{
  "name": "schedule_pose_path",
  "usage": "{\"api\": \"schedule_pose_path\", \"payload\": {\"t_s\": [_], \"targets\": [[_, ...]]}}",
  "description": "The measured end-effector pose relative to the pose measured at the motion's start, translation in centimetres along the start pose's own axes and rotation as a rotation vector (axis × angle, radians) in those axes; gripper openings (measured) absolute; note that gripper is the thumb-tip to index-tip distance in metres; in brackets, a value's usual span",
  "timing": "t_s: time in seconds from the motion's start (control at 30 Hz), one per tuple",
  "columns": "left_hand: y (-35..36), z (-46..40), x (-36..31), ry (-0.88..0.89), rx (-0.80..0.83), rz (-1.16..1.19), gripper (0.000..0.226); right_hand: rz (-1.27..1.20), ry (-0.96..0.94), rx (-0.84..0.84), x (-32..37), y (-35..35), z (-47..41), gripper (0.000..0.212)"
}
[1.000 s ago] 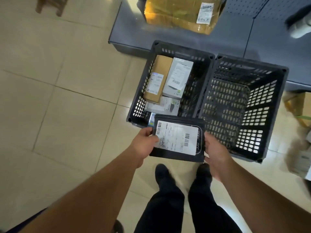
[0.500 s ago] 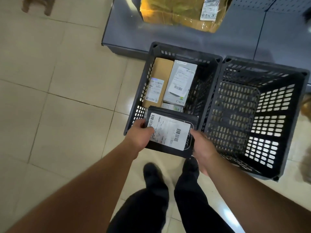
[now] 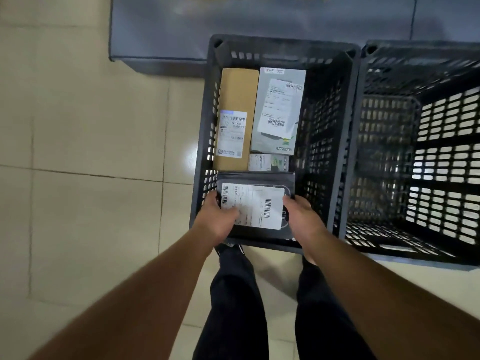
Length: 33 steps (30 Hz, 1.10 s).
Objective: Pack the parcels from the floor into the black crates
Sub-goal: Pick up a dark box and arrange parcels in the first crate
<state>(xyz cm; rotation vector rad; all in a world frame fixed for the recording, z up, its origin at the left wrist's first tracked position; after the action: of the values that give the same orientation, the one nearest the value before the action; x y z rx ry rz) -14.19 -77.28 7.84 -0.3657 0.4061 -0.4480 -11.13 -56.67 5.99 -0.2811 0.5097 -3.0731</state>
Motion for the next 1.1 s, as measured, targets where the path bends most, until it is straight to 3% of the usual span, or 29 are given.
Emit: {"api": "schedule_pose_path", "payload": {"t_s": [0.17, 0.23, 0.33, 0.57, 0.7, 1.1], "targets": [[0.0, -2.9, -0.5, 0.045, 0.069, -0.201, 0.045, 0.072, -0.035, -0.006, -0.2, 2.1, -2.2, 0.046], [0.3, -3.6, -0.7, 0.077, 0.098, -0.304, 0.056, 0.082, -0.026, -0.010, -0.3, 2.5, -2.7, 0.042], [0.8, -4.1, -0.5, 0.091, 0.126, -0.395, 0.068, 0.025, -0.017, -0.030, -0.5, 2.8, -3.0, 0.057], [1.4, -3.7, -0.9, 0.102, 0.116, -0.347, 0.059, 0.068, 0.032, -0.127, -0.5, 2.0, -2.7, 0.063], [3.7, -3.4, -1.8, 0.095, 0.193, -0.358, 0.068, 0.165, 0.054, -0.216, -0.4, 0.3, -3.3, 0.068], [5.8, -5.7, -2.1, 0.016, 0.184, -0.440, 0.081, 0.226, 0.079, -0.156, -0.4, 0.8, -5.2, 0.074]]}}
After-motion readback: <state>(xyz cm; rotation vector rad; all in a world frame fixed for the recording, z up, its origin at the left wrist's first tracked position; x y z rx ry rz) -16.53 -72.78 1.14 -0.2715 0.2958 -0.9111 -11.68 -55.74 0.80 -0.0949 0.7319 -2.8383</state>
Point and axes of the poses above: each hand's wrist, its own z-axis away from the middle knuckle, its own y-axis out of the palm, x = y × z, the point moved 2 cm from there along -z, towards the middle knuckle, and after that the axes turned 6 degrees about -x, right-handed, at the moved point
